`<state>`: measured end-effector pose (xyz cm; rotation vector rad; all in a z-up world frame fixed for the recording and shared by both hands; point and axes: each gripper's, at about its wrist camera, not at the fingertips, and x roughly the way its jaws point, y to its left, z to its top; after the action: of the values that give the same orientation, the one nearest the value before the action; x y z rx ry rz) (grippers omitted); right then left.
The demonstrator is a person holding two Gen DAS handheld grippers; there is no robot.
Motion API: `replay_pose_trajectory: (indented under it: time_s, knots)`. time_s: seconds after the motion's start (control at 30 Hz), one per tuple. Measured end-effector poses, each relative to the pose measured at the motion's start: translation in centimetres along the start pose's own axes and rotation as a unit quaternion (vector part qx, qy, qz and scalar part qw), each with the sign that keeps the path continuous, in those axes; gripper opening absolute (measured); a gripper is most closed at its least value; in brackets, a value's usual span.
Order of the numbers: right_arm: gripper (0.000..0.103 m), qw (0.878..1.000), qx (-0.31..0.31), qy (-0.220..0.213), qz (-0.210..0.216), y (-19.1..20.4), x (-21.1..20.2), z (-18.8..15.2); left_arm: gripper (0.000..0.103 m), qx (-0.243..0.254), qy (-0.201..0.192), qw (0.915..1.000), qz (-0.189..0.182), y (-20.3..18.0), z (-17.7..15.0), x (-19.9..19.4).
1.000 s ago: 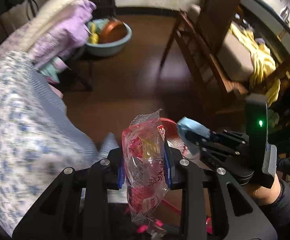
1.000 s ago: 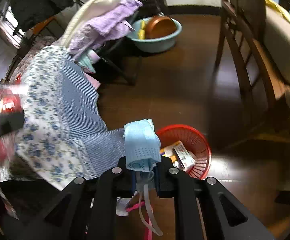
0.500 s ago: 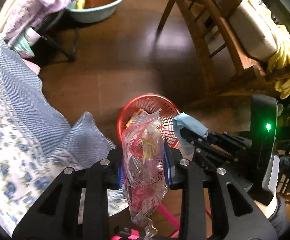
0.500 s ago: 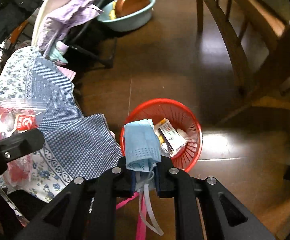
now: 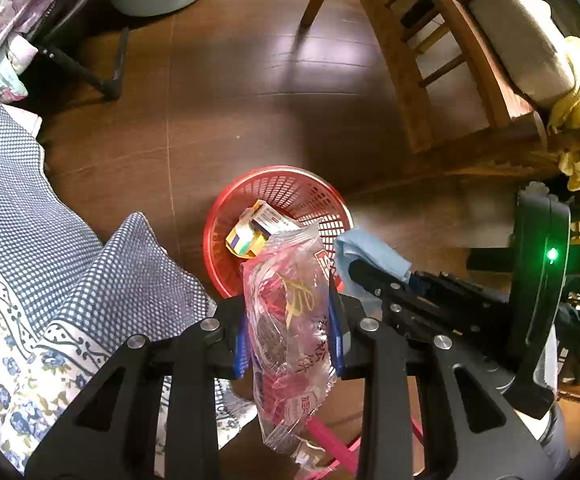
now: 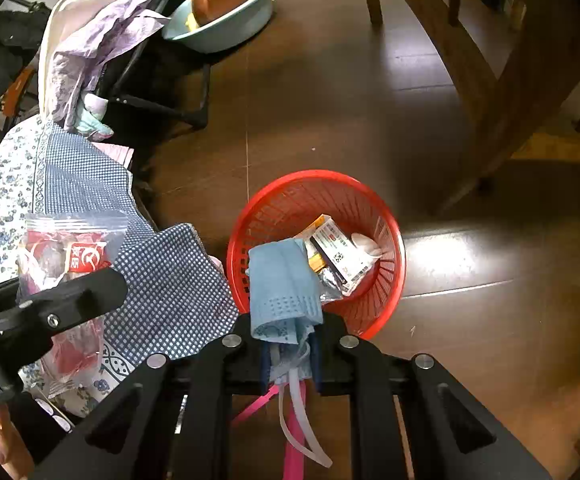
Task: Collect trash
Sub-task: 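Hold the clear bag and blue mask above the red basket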
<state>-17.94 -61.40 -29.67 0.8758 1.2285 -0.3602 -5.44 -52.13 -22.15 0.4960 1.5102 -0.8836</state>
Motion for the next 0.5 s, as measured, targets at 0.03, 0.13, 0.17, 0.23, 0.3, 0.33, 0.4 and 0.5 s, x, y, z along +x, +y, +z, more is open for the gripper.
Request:
replay_pose_trajectory:
  time_s: [0.03, 0.13, 0.17, 0.23, 0.3, 0.33, 0.4, 0.5]
  knots:
    - [0.017, 1.000, 0.004, 0.002, 0.000, -0.1, 0.2, 0.0, 0.032, -0.003, 0.002, 1.0000, -0.003, 0.1, 0.2, 0.2]
    - [0.018, 1.000, 0.007, 0.003, -0.001, -0.2, 0.4, 0.0, 0.033, -0.012, 0.005, 0.9999, -0.004, 0.3, 0.4, 0.6]
    - [0.018, 1.000, 0.007, 0.003, -0.001, 0.0, 0.5, 0.1, 0.034, -0.015, 0.007, 0.9998, -0.008, 0.2, 0.6, 0.8]
    - [0.018, 1.000, 0.007, 0.005, -0.002, -0.1, 0.6, 0.2, 0.034, -0.015, 0.008, 0.9998, -0.009, 0.1, 0.8, 1.1]
    - [0.018, 1.000, 0.007, 0.004, -0.003, -0.2, 0.7, 0.3, 0.034, -0.011, 0.013, 0.9998, -0.007, -0.1, 0.9, 1.4]
    - [0.018, 1.000, 0.007, 0.004, -0.004, -0.2, 0.8, 0.3, 0.034, -0.012, 0.018, 0.9997, -0.008, -0.1, 0.9, 1.7]
    - [0.018, 1.000, 0.011, 0.002, -0.001, -0.4, 0.9, 0.4, 0.034, -0.015, 0.023, 0.9995, -0.012, -0.1, 1.1, 1.9]
    - [0.036, 1.000, 0.019, -0.001, 0.008, -0.6, 1.1, 0.6, 0.043, -0.022, 0.025, 0.9994, -0.014, -0.1, 1.4, 2.2]
